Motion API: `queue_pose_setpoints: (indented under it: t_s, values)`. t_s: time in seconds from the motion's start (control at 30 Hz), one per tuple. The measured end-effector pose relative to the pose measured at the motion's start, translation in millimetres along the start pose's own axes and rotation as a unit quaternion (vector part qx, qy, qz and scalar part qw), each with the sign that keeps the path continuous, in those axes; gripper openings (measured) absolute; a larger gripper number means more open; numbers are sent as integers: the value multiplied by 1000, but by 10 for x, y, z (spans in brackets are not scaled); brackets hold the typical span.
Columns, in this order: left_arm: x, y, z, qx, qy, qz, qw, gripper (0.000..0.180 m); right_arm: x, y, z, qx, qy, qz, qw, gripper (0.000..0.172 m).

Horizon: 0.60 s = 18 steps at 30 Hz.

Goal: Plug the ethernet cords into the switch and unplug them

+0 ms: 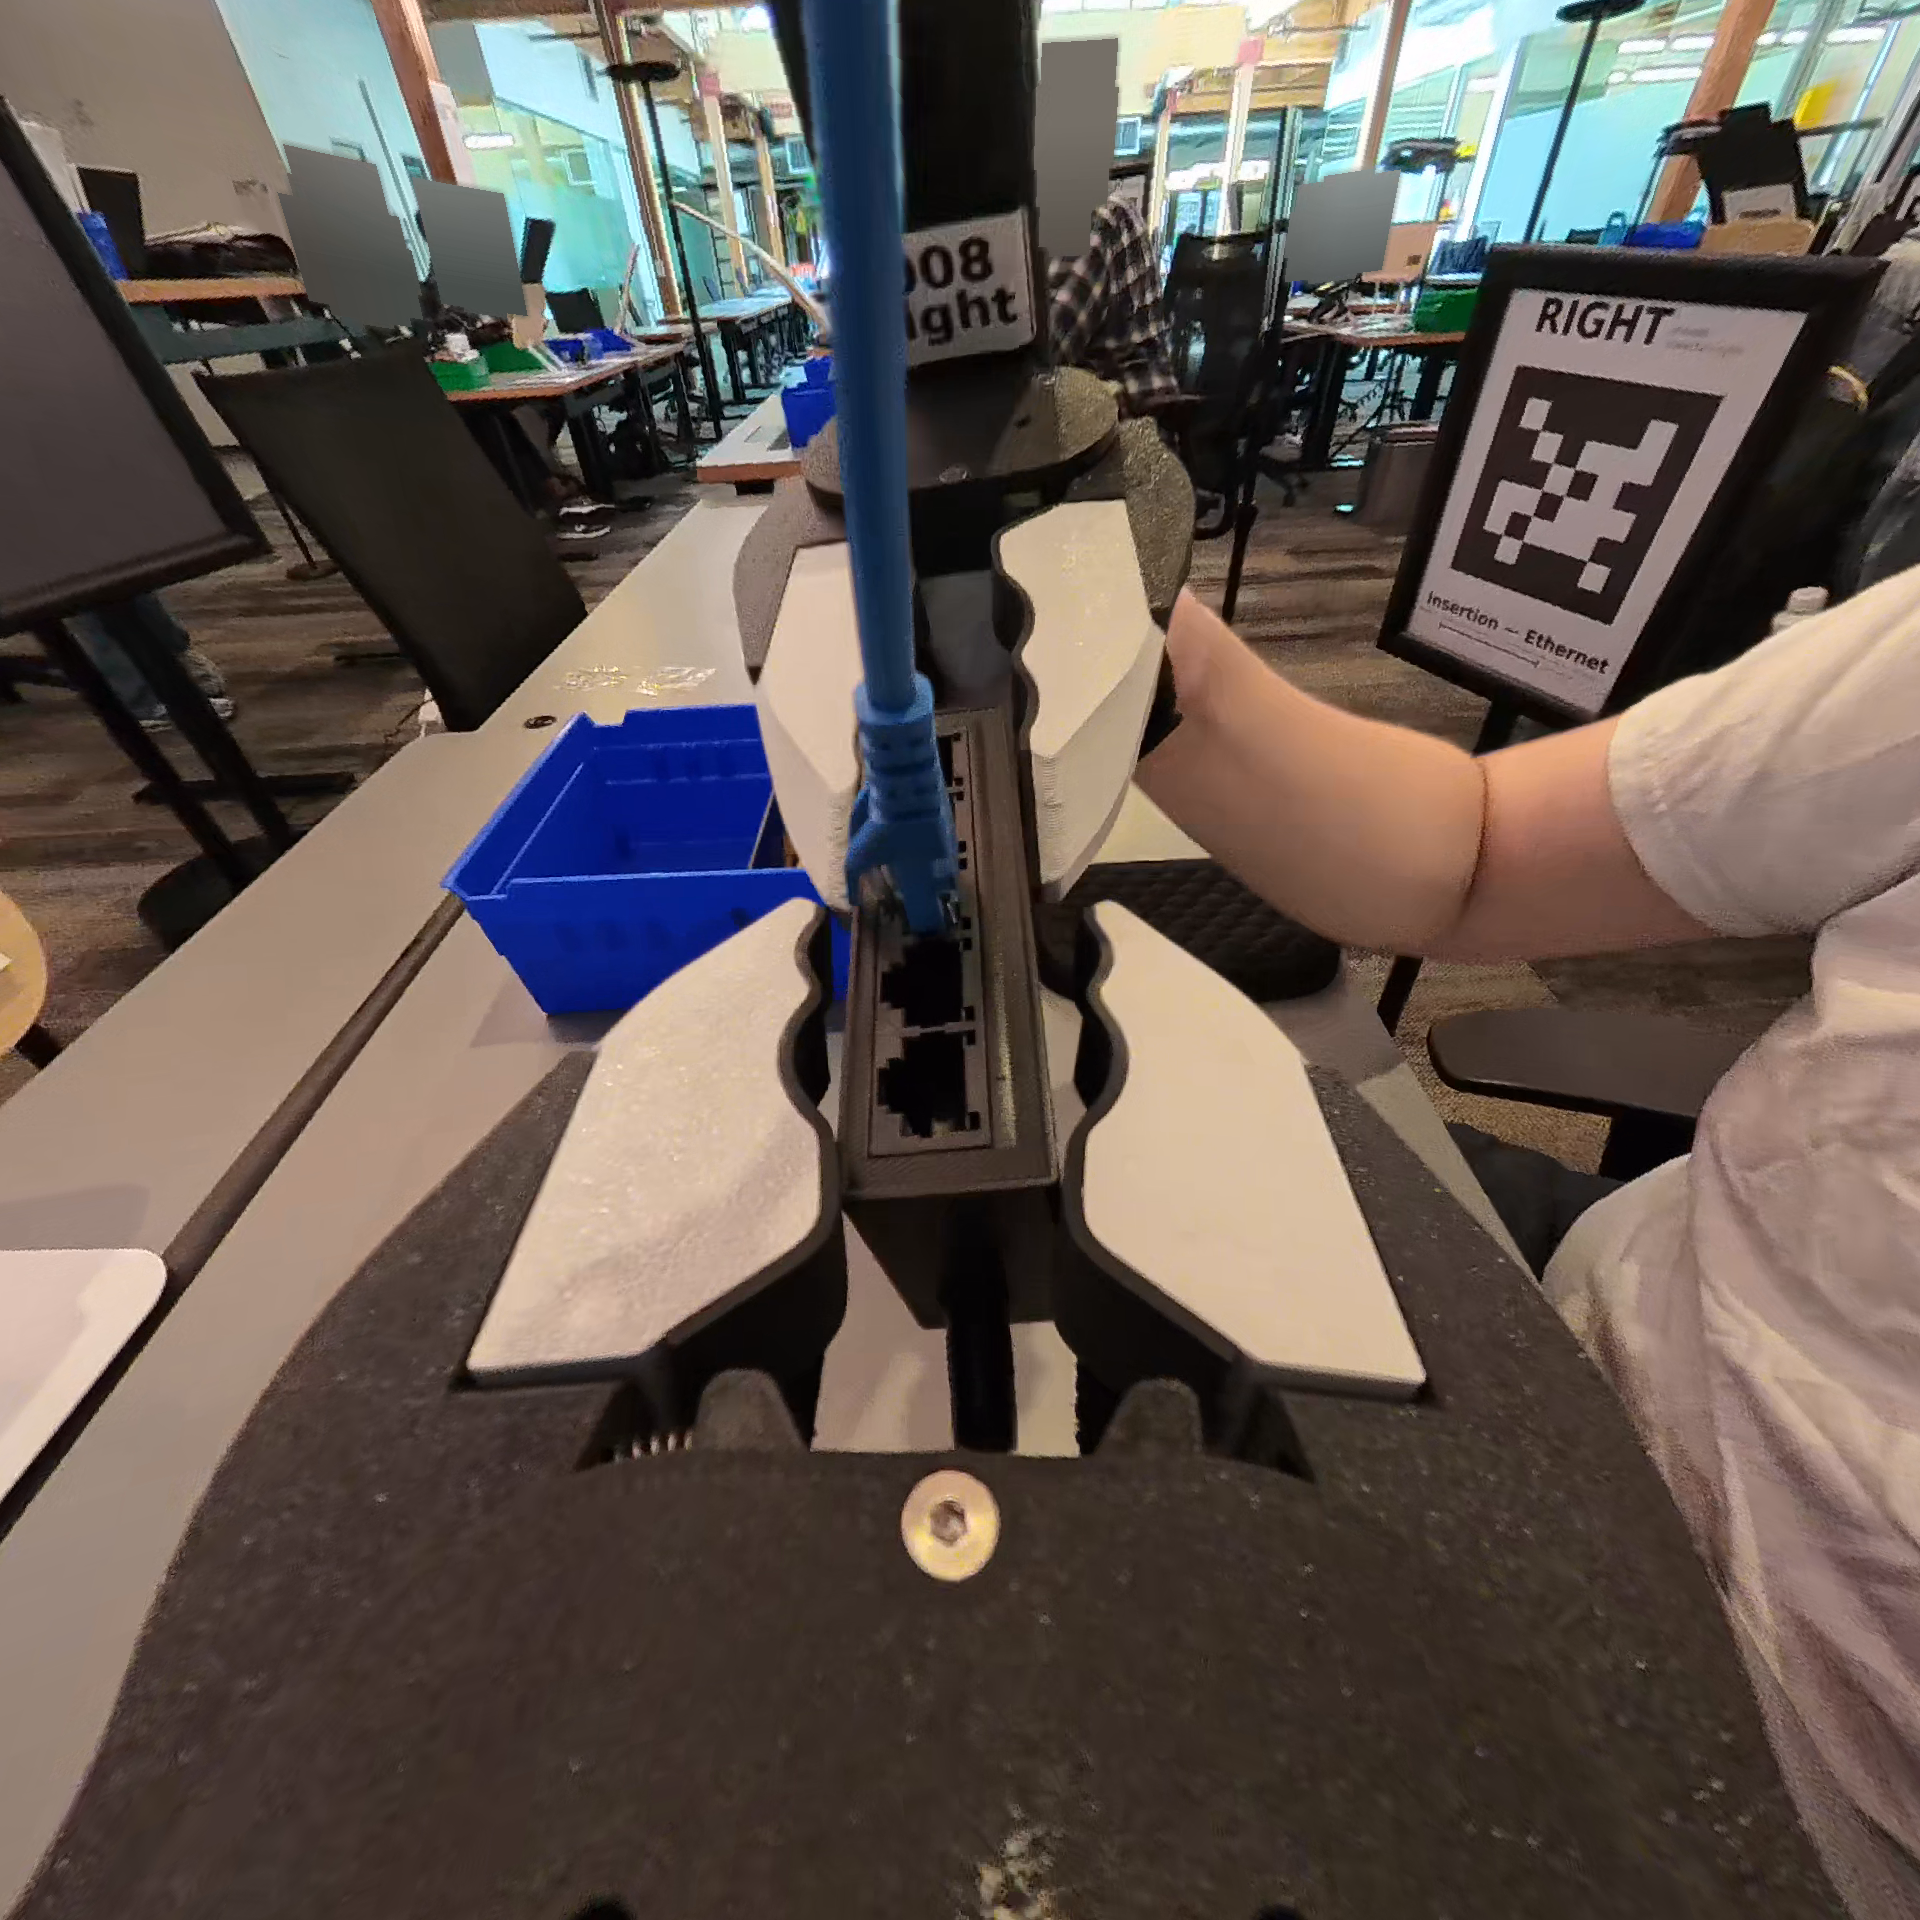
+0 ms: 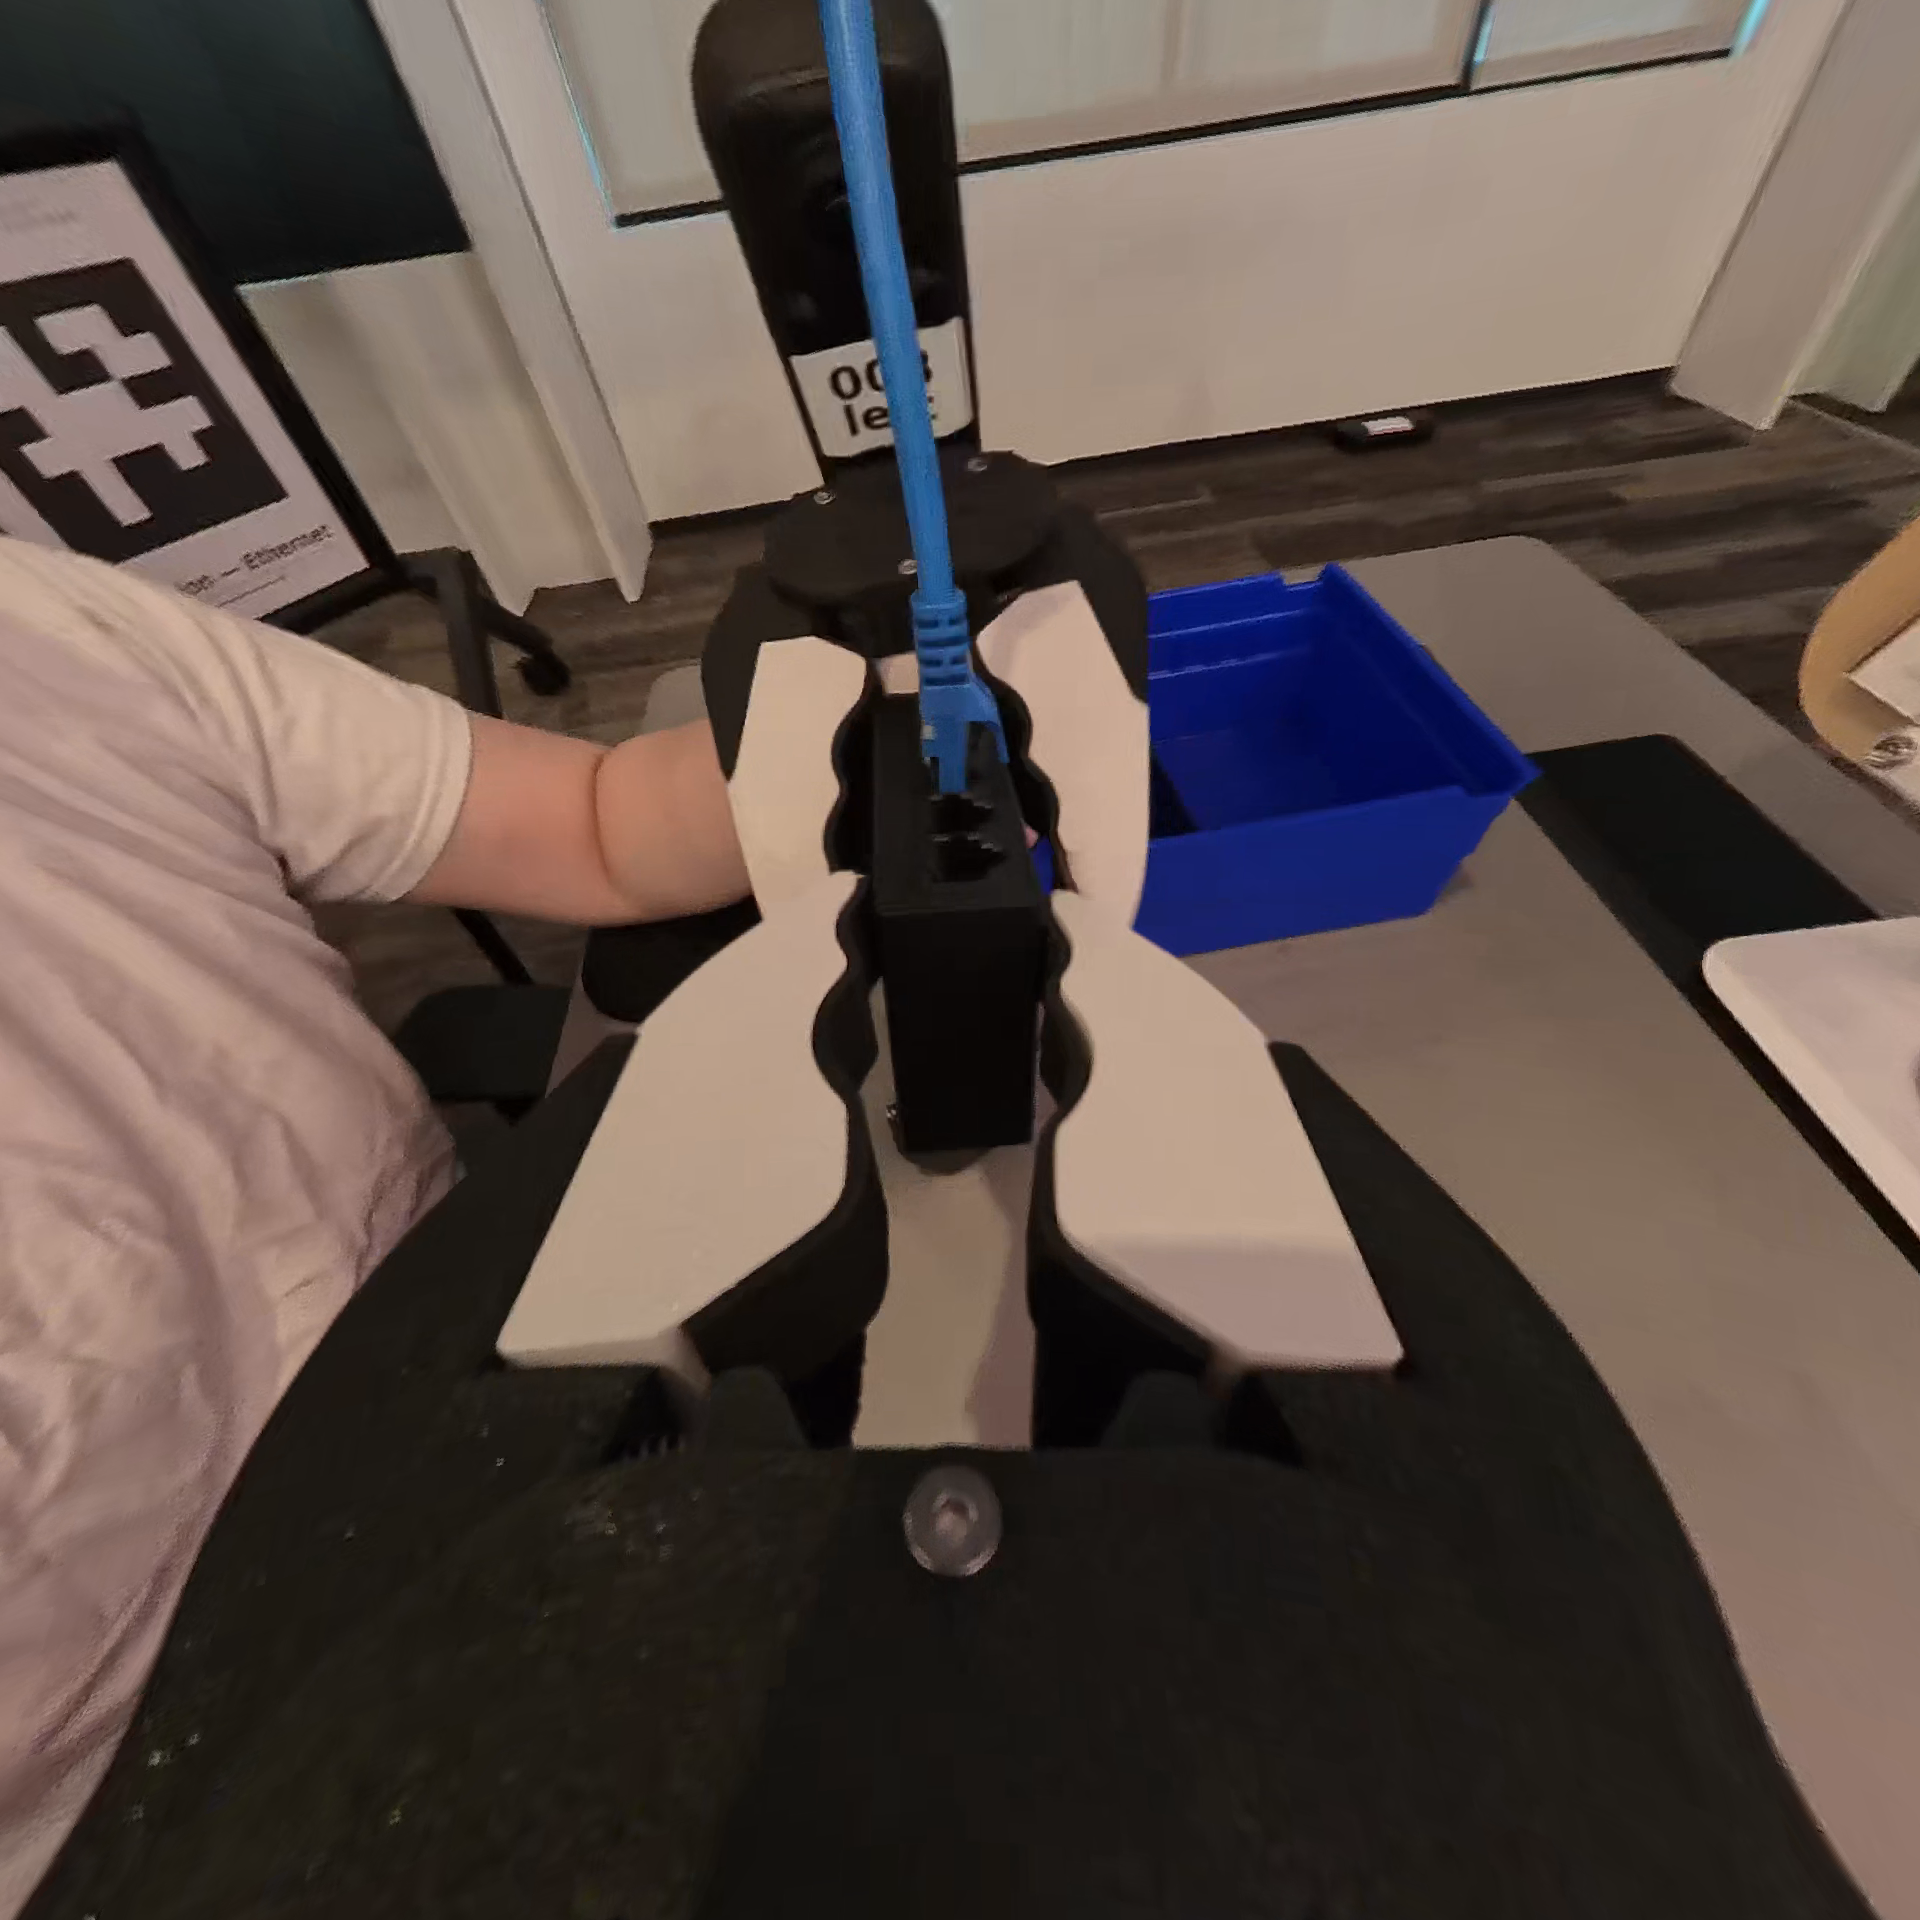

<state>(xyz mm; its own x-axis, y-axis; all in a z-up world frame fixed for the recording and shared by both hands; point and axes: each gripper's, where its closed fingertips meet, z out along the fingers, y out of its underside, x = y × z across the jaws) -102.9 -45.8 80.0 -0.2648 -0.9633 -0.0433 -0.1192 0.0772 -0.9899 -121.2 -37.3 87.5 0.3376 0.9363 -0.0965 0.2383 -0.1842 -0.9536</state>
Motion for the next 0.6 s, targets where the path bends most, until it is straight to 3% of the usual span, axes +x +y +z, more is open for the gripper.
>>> queue_pose_setpoints:
  t_s: [0.23,0.43,0.6]
  values:
    - [-184,33,-148,11,-23,62,998,49,119,11,77,-5,82,-110,991,27]
    - [-299,34,-413,44,-19,122,991,34,242,-21,151,-7,121,-157,980,27]
    - [-467,148,-521,-47,-100,178,978,45,448,75,160,-67,224,-242,942,27]
